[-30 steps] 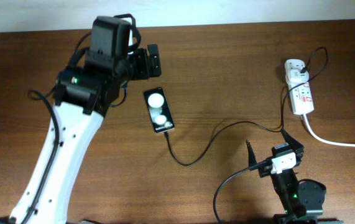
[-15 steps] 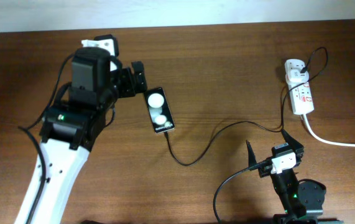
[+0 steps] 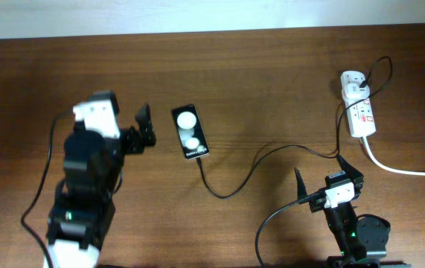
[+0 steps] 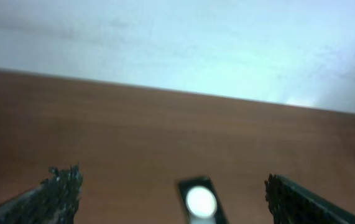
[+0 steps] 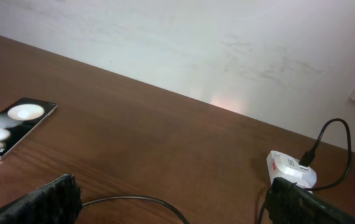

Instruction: Plug charger to phone and switch on socket

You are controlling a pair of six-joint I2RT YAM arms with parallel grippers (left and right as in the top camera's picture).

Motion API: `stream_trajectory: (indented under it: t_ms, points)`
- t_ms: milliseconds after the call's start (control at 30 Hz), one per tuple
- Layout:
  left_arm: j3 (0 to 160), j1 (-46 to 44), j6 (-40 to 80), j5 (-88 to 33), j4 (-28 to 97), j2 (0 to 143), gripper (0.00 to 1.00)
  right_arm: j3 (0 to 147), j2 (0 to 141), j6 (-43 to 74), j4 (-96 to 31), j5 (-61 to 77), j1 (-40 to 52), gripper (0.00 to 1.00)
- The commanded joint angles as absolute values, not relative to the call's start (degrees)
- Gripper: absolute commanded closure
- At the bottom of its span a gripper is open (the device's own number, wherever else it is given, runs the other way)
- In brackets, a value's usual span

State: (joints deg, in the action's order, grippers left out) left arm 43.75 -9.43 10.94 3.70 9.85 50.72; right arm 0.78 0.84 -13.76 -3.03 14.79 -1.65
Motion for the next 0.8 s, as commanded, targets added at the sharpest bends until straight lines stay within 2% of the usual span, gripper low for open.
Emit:
stream_trajectory:
  t_ms: [0,300,767]
  points:
    - [34.2,-8.4,3.1,4.4,4.3,42.9,0.01,0.3,0.2,-13.9,-3.2,14.7,-1.0,0.01]
    - [14.7,-5.4,-0.3,4.3,-8.3,28.6,0.01,0.3,0.2,-13.9,-3.2,14.7,-1.0,0.01]
    - [1.1,-0.3,-1.8,4.4,-8.3,10.2,0.01,0.3,0.2,-13.9,-3.2,14.7,-1.0,0.01]
